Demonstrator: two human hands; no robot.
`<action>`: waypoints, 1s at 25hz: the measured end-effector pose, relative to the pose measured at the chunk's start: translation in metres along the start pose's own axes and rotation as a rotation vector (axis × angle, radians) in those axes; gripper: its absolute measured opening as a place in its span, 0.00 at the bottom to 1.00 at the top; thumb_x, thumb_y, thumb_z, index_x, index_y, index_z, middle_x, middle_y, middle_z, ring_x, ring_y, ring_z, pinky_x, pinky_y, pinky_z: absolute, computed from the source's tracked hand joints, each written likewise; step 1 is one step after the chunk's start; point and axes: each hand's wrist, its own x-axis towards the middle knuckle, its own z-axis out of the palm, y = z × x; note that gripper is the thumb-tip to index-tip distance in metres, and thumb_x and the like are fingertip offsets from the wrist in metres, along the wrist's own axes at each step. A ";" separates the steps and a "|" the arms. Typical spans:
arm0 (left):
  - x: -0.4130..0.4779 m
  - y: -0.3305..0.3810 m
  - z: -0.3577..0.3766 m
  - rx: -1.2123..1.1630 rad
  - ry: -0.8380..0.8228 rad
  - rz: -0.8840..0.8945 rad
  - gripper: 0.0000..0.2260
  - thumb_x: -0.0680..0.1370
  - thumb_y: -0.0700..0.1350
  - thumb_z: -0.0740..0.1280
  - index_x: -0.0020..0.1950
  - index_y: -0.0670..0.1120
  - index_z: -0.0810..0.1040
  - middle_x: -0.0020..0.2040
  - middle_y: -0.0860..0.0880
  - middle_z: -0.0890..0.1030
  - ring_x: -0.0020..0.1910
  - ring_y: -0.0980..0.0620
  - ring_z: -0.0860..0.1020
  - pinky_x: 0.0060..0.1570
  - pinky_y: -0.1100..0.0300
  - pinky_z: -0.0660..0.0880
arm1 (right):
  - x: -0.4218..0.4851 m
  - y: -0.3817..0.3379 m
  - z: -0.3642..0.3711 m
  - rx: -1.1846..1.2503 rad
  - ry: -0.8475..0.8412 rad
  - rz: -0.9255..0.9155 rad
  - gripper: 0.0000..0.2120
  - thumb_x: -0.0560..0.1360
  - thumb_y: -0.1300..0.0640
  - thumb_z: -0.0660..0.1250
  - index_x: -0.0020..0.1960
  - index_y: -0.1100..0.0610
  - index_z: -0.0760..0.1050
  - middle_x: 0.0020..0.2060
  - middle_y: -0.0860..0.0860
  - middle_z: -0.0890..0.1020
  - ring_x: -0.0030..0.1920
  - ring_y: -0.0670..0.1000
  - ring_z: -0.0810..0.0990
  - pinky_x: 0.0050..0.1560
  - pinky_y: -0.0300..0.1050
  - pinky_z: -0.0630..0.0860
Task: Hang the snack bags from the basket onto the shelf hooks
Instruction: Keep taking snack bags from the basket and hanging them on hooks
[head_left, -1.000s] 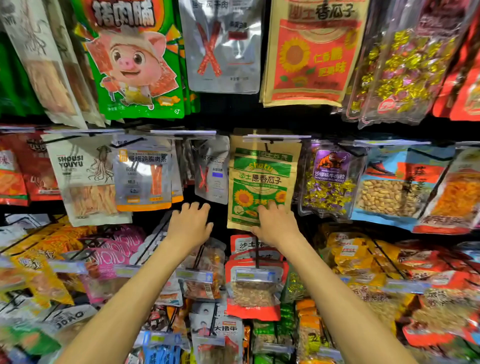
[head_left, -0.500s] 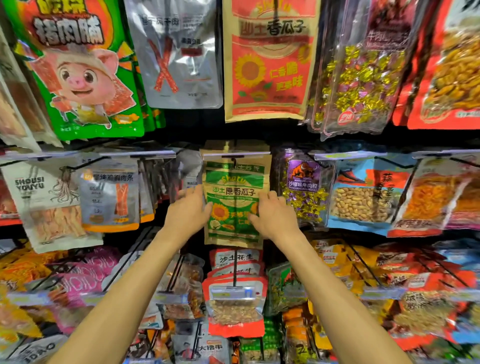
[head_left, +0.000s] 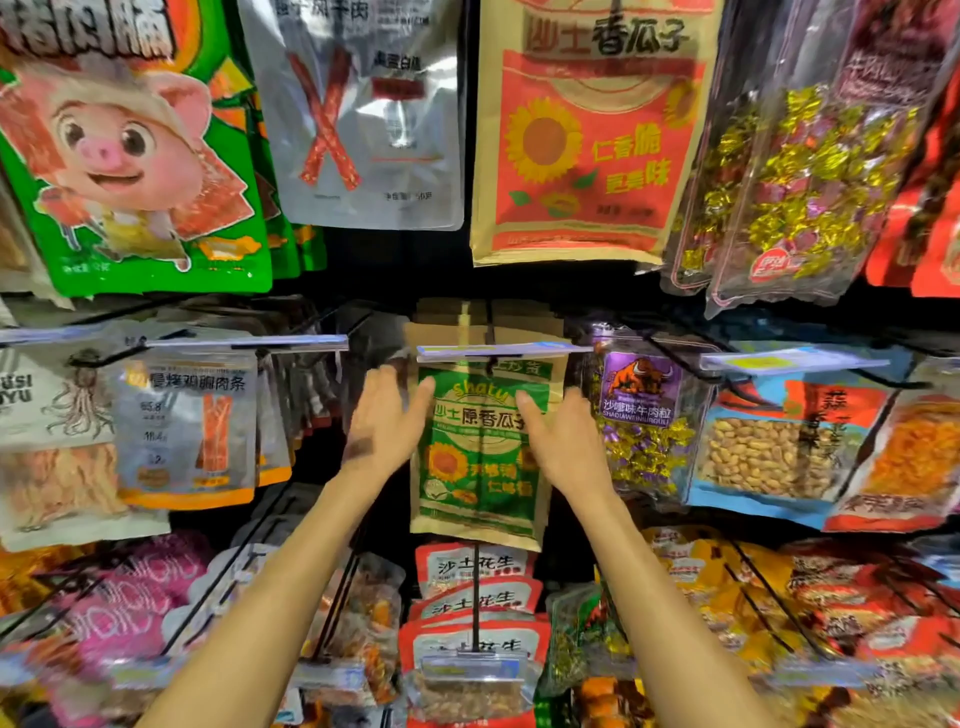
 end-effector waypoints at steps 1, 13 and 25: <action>0.003 0.000 0.001 -0.050 -0.025 -0.001 0.25 0.82 0.57 0.58 0.69 0.38 0.66 0.67 0.40 0.68 0.67 0.41 0.68 0.60 0.53 0.67 | 0.003 0.000 0.001 0.029 0.004 0.002 0.39 0.74 0.30 0.57 0.68 0.63 0.65 0.60 0.57 0.75 0.59 0.58 0.77 0.56 0.56 0.77; 0.032 0.013 0.025 -0.549 0.113 -0.171 0.15 0.82 0.53 0.58 0.51 0.42 0.75 0.45 0.45 0.80 0.44 0.45 0.78 0.44 0.47 0.75 | 0.038 0.000 0.014 0.555 0.028 0.144 0.16 0.81 0.46 0.60 0.56 0.59 0.72 0.41 0.49 0.77 0.42 0.52 0.75 0.46 0.45 0.67; 0.006 -0.009 0.041 -0.645 0.066 -0.124 0.15 0.82 0.55 0.60 0.54 0.43 0.75 0.46 0.45 0.80 0.44 0.50 0.79 0.43 0.56 0.73 | 0.026 0.012 0.029 0.569 0.045 0.104 0.32 0.78 0.35 0.57 0.69 0.59 0.68 0.59 0.50 0.77 0.59 0.50 0.75 0.58 0.47 0.70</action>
